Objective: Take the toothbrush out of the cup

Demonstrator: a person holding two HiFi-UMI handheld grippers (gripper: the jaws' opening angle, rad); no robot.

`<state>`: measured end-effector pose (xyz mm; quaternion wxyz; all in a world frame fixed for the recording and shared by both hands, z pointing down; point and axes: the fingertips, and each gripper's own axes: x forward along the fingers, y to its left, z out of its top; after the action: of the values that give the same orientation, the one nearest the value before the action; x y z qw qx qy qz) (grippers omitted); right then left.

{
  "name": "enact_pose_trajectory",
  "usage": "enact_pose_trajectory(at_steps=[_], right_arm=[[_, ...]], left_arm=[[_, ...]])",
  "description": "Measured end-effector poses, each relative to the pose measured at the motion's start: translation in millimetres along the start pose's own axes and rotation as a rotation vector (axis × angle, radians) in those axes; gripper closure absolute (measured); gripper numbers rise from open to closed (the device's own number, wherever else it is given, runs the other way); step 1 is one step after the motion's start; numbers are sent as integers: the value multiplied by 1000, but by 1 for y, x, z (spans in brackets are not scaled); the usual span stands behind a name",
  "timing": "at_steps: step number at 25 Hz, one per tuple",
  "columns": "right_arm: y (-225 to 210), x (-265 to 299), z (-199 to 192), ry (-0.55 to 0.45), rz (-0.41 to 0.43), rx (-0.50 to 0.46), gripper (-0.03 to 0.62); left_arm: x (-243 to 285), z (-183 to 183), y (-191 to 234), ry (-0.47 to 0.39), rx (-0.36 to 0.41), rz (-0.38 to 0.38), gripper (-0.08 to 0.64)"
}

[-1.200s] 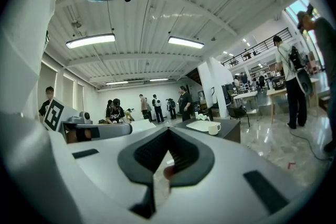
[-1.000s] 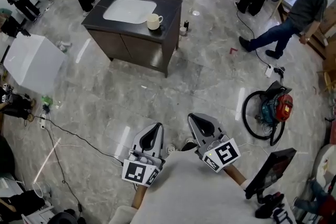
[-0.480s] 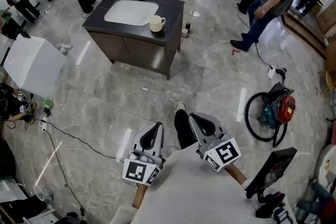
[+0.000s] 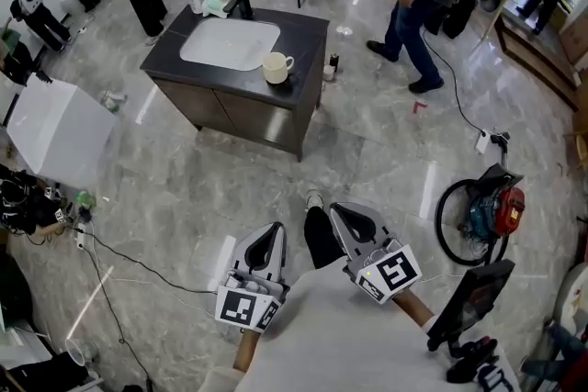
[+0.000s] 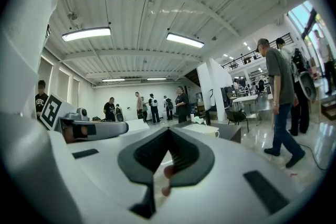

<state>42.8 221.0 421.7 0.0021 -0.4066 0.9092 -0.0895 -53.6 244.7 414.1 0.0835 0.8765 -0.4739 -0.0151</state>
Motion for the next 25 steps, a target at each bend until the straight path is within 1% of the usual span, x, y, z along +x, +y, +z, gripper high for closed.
enact_pose_trajectory(at_steps=[7,10,15,20,25], right_arm=[[-54,47,16,-3,5,23,589],[-73,73,26,0,4,20,589],[-102,115,31,34,20,26,588],[-136,162,41,55,40,41,588],[-169,192,49,48,54,45,589]], left_arm=[[60,17,30,12,11,21,557],[84,26,48,12,3,29,557],[126,31,79,29,-22,45,557],[173,45,112,34,-22,69,557],[214,50,129,39,-20,74,557]])
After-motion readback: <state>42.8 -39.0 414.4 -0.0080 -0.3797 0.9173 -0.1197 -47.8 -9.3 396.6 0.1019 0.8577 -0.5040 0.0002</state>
